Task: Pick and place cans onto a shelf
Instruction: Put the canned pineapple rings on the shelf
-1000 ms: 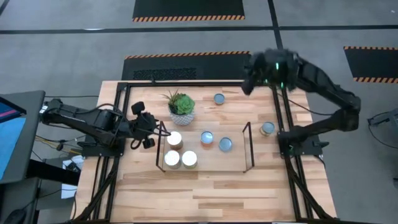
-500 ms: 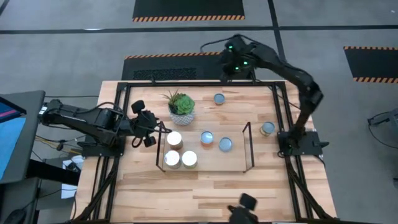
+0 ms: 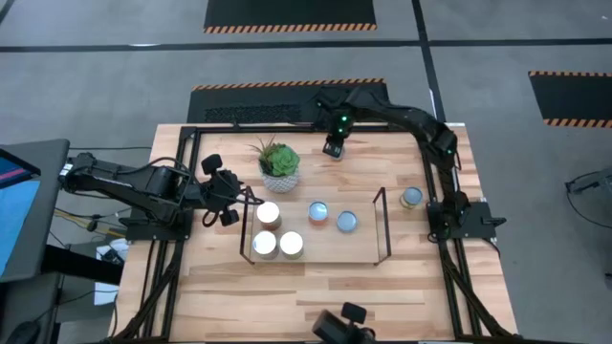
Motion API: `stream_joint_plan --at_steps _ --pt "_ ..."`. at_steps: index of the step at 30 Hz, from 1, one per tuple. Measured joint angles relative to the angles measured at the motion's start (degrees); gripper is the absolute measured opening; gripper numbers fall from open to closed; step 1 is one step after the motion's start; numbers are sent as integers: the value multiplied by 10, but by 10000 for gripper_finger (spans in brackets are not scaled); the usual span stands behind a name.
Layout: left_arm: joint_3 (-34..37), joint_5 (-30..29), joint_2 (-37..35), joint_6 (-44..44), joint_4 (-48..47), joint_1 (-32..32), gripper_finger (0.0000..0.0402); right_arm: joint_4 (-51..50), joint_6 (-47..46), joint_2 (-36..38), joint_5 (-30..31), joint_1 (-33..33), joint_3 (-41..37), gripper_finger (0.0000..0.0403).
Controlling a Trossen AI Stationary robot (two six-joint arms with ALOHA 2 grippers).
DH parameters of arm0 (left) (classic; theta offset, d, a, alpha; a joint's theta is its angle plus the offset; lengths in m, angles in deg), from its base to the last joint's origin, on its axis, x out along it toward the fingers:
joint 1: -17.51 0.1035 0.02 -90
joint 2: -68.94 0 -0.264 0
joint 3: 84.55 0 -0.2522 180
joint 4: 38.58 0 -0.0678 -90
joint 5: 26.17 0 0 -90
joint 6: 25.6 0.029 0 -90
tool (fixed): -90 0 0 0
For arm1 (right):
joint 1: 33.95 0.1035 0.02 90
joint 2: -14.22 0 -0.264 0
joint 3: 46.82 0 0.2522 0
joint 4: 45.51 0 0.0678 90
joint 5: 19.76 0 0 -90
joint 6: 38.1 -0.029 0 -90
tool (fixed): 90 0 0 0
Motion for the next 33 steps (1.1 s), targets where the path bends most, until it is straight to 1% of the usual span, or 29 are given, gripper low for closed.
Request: stream_joint_plan --at_steps 5,12,16,25,33 --pt "0 13 0 -5 0 0 68 -3 2 -29 -1 -3 -2 104" --pt "0 14 0 -10 -8 0 68 -9 47 -23 -3 -6 -26 101" --pt "0 14 0 -12 -12 0 68 2 63 -20 -28 -6 -47 102" --pt "0 14 0 -16 -13 0 68 75 65 -20 -31 -1 -95 102" --pt "0 14 0 -16 -13 0 68 69 50 -26 -27 8 -109 102"
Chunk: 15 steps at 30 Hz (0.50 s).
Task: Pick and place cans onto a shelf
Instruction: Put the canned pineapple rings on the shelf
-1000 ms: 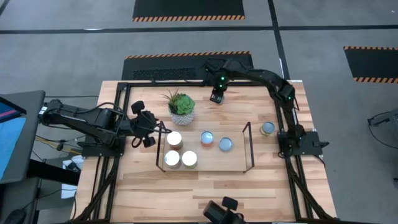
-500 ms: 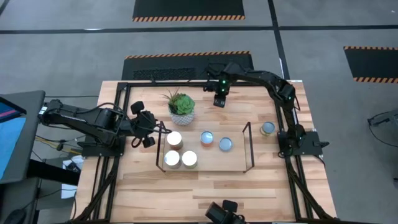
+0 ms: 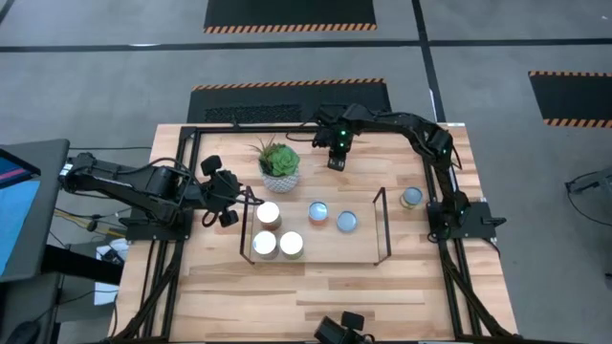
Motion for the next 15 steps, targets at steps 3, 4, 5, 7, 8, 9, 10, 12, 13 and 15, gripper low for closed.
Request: stream_joint_plan --at_steps 3,4,5,7,8,9,10,12,13,15 --pt "0 0 0 0 0 0 68 1 -11 0 1 6 0 102" --pt "0 0 0 0 0 0 68 1 -18 0 2 9 0 102" --pt "0 0 0 0 0 0 68 1 -24 0 2 12 0 101" --pt "0 0 0 0 0 0 68 -4 -36 0 1 17 0 95" --pt "0 0 0 -1 0 0 68 -11 -38 0 1 19 0 91" --pt "0 0 0 -2 0 0 68 -19 -38 0 1 21 0 84" --pt "0 0 0 -4 0 0 68 -27 -38 0 2 24 0 77" --pt "0 0 0 -5 0 0 68 -35 -41 0 13 29 0 59" --pt "0 0 0 -5 0 0 68 -37 -44 0 20 32 0 48" --pt "0 0 0 -5 0 0 68 -37 -50 0 38 37 0 24"
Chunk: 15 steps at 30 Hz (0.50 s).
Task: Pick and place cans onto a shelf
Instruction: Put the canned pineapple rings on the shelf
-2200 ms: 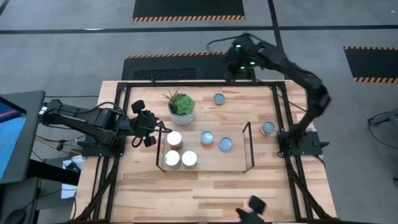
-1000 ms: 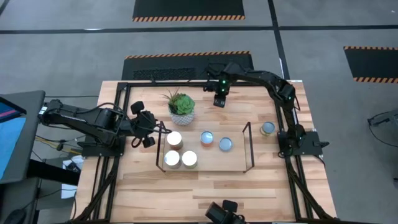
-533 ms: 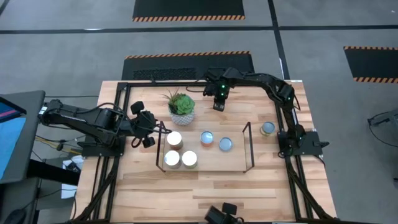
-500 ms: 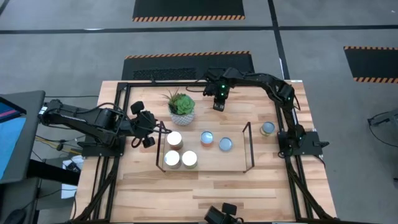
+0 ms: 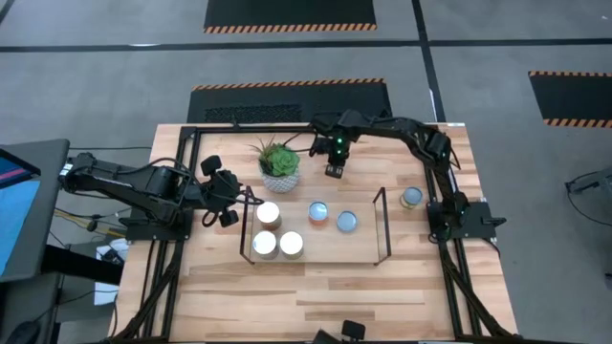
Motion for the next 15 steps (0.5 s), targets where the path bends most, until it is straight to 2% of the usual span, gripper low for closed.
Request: stream_joint_plan --at_steps 2,6,15 --pt "0 0 0 0 0 0 68 0 -1 0 24 6 0 10" --pt "0 0 0 0 0 0 68 -7 -1 5 62 21 0 8" --pt "0 0 0 0 0 0 68 -68 -27 84 77 69 -2 4"
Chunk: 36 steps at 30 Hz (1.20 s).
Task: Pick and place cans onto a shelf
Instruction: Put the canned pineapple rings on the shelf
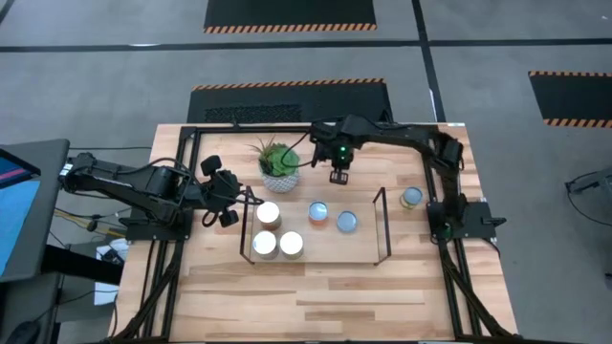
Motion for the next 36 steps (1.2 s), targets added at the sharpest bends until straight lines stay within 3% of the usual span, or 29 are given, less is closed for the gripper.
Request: stream_joint_plan --at_steps 6,15,28,36 --pt "0 0 0 0 0 0 68 -39 -56 86 2 57 1 4" --pt "0 0 0 0 -2 0 68 -62 -165 164 2 219 2 3" --pt "0 0 1 -7 -2 0 68 -91 -354 128 77 430 1 2" --pt "0 0 2 -12 0 0 68 -87 -416 92 94 486 2 2"
